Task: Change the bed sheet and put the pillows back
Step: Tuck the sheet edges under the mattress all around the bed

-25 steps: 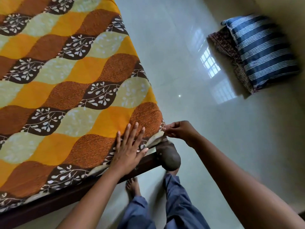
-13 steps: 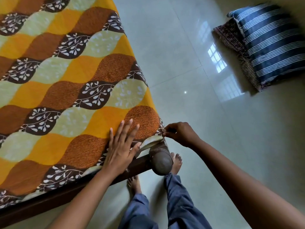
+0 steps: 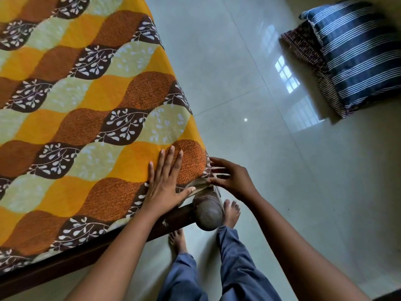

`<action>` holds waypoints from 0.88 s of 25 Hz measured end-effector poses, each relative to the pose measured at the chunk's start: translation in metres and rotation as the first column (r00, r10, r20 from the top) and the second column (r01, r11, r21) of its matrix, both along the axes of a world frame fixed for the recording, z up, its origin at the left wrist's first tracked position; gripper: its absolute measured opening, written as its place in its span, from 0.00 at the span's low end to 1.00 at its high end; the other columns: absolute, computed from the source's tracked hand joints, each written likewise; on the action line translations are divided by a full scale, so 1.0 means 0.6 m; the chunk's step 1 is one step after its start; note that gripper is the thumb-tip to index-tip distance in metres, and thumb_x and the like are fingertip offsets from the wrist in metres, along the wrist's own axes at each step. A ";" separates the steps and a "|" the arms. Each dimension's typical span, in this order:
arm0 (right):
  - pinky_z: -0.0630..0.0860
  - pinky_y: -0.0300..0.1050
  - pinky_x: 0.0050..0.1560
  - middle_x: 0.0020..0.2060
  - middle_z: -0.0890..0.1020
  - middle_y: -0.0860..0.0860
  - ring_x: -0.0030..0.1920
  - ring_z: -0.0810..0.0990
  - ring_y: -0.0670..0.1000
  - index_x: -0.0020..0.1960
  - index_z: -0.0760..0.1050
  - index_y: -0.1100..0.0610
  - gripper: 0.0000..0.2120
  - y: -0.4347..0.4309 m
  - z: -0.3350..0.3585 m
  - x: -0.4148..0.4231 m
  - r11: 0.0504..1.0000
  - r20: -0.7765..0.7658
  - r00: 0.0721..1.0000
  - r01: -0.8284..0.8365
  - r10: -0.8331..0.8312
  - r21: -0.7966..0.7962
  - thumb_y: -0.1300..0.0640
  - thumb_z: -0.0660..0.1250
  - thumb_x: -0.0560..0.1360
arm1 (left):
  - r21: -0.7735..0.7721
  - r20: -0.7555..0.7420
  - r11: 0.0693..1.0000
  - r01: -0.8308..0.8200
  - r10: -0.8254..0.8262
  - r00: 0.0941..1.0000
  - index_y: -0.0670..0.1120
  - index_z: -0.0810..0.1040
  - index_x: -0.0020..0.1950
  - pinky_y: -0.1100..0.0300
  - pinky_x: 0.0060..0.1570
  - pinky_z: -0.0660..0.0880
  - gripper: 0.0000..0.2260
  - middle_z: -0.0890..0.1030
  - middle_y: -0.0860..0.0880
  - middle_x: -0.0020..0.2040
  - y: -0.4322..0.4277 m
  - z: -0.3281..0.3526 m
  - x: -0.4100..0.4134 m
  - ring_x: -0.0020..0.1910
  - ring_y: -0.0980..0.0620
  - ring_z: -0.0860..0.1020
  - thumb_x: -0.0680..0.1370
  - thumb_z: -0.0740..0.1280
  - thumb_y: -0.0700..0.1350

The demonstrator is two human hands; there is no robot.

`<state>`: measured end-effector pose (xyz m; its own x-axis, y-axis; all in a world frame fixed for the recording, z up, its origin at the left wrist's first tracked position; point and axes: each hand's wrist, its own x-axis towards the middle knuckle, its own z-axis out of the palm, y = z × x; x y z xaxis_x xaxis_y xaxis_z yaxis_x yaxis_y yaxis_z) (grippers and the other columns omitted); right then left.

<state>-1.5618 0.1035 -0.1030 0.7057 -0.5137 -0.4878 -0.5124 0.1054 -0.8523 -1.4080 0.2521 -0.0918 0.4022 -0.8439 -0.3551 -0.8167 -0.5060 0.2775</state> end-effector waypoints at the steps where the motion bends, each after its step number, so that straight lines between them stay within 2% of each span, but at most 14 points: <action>1: 0.78 0.42 0.54 0.50 0.82 0.49 0.48 0.81 0.44 0.60 0.77 0.55 0.24 0.002 0.002 -0.014 0.997 0.010 1.000 -0.029 0.029 -0.075 0.59 0.77 0.66 | -0.035 -0.037 0.999 -0.020 0.019 0.999 0.58 0.39 0.75 0.45 0.72 0.39 0.41 0.42 0.50 0.77 0.002 0.012 -0.001 0.76 0.48 0.41 0.69 0.56 0.67; 3: 0.79 0.46 0.50 0.46 0.83 0.48 0.45 0.82 0.45 0.55 0.79 0.54 0.18 0.003 -0.002 -0.014 0.968 0.041 0.996 -0.070 0.082 -0.239 0.59 0.76 0.66 | -0.134 0.015 0.989 -0.061 0.064 0.998 0.53 0.57 0.73 0.44 0.70 0.59 0.38 0.62 0.45 0.74 0.015 0.029 -0.010 0.73 0.44 0.60 0.68 0.69 0.58; 4: 0.80 0.48 0.48 0.44 0.84 0.49 0.43 0.83 0.47 0.52 0.80 0.54 0.14 0.003 -0.005 -0.005 0.950 0.072 0.992 -0.079 0.106 -0.302 0.58 0.76 0.67 | -0.178 0.077 0.982 -0.061 0.076 0.994 0.49 0.65 0.70 0.46 0.63 0.68 0.36 0.70 0.44 0.68 0.023 0.031 -0.014 0.66 0.43 0.69 0.65 0.75 0.52; 5: 0.80 0.50 0.45 0.42 0.84 0.50 0.41 0.83 0.49 0.48 0.81 0.54 0.10 0.002 -0.008 0.004 0.928 0.095 0.987 -0.088 0.130 -0.362 0.58 0.74 0.68 | -0.202 0.133 0.977 -0.062 0.090 0.987 0.47 0.71 0.66 0.49 0.56 0.74 0.34 0.75 0.44 0.62 0.032 0.031 -0.019 0.59 0.44 0.73 0.62 0.79 0.46; 8: 0.79 0.51 0.38 0.38 0.83 0.53 0.37 0.82 0.54 0.43 0.81 0.57 0.03 -0.004 -0.014 0.020 0.855 0.093 0.971 -0.145 0.219 -0.498 0.60 0.72 0.69 | -0.273 0.191 0.959 -0.077 0.132 0.973 0.40 0.79 0.53 0.56 0.44 0.75 0.22 0.80 0.44 0.48 0.054 0.023 -0.027 0.46 0.45 0.77 0.60 0.78 0.34; 10: 0.78 0.48 0.34 0.36 0.83 0.54 0.34 0.81 0.56 0.42 0.81 0.59 0.03 -0.006 -0.014 0.017 0.792 0.080 0.951 -0.200 0.299 -0.577 0.60 0.70 0.70 | -0.324 0.138 0.944 -0.063 0.113 0.984 0.40 0.81 0.44 0.61 0.41 0.71 0.14 0.81 0.45 0.40 0.059 0.020 -0.031 0.40 0.46 0.78 0.62 0.77 0.31; 12: 0.75 0.45 0.30 0.35 0.82 0.54 0.33 0.81 0.56 0.42 0.81 0.58 0.04 -0.003 -0.012 0.017 0.678 0.018 0.920 -0.275 0.391 -0.682 0.58 0.68 0.71 | -0.300 0.086 0.952 -0.055 0.084 0.993 0.41 0.80 0.40 0.62 0.40 0.69 0.11 0.80 0.47 0.37 0.066 0.017 -0.033 0.37 0.47 0.78 0.62 0.76 0.30; 13: 0.74 0.45 0.31 0.37 0.82 0.55 0.35 0.81 0.57 0.44 0.81 0.58 0.05 -0.003 -0.007 0.020 0.657 -0.052 0.910 -0.335 0.411 -0.675 0.57 0.67 0.72 | -0.269 0.053 0.961 -0.063 0.080 0.995 0.42 0.80 0.39 0.63 0.38 0.70 0.11 0.80 0.47 0.37 0.066 0.017 -0.032 0.37 0.48 0.78 0.62 0.76 0.31; 14: 0.73 0.45 0.35 0.41 0.82 0.55 0.40 0.81 0.58 0.47 0.81 0.57 0.07 -0.004 0.000 0.023 0.677 -0.132 0.907 -0.388 0.399 -0.626 0.56 0.66 0.74 | -0.238 0.009 0.968 -0.082 0.087 0.996 0.42 0.80 0.40 0.61 0.37 0.73 0.10 0.80 0.48 0.37 0.063 0.017 -0.030 0.37 0.48 0.78 0.64 0.76 0.32; 16: 0.72 0.47 0.43 0.46 0.82 0.54 0.48 0.80 0.57 0.50 0.81 0.55 0.09 -0.003 0.030 0.026 0.774 -0.259 0.920 -0.388 0.294 -0.500 0.55 0.64 0.76 | -0.201 -0.059 0.967 -0.159 0.150 0.987 0.41 0.82 0.44 0.56 0.39 0.76 0.04 0.80 0.46 0.40 0.051 0.029 -0.029 0.39 0.48 0.78 0.70 0.73 0.37; 19: 0.74 0.47 0.47 0.46 0.83 0.54 0.49 0.80 0.56 0.49 0.82 0.54 0.09 0.003 0.109 0.017 0.852 -0.218 0.968 -0.214 0.121 -0.478 0.56 0.64 0.76 | -0.182 -0.156 0.933 -0.310 0.284 0.946 0.42 0.80 0.57 0.61 0.49 0.70 0.10 0.79 0.45 0.52 0.040 0.079 -0.045 0.51 0.47 0.77 0.77 0.66 0.42; 22: 0.74 0.44 0.53 0.51 0.84 0.52 0.52 0.81 0.52 0.54 0.81 0.54 0.10 0.024 0.194 -0.011 0.881 -0.183 0.982 -0.121 0.040 -0.457 0.57 0.64 0.76 | -0.190 -0.295 0.888 -0.419 0.356 0.887 0.43 0.78 0.61 0.60 0.57 0.69 0.13 0.77 0.45 0.60 0.053 0.132 -0.068 0.60 0.46 0.74 0.78 0.63 0.43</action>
<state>-1.5685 0.1178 0.0136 0.6853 -0.6544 -0.3195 -0.6384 -0.3286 -0.6960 -1.4491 0.2841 -0.0127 0.6416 -0.7096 -0.2912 -0.4579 -0.6589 0.5968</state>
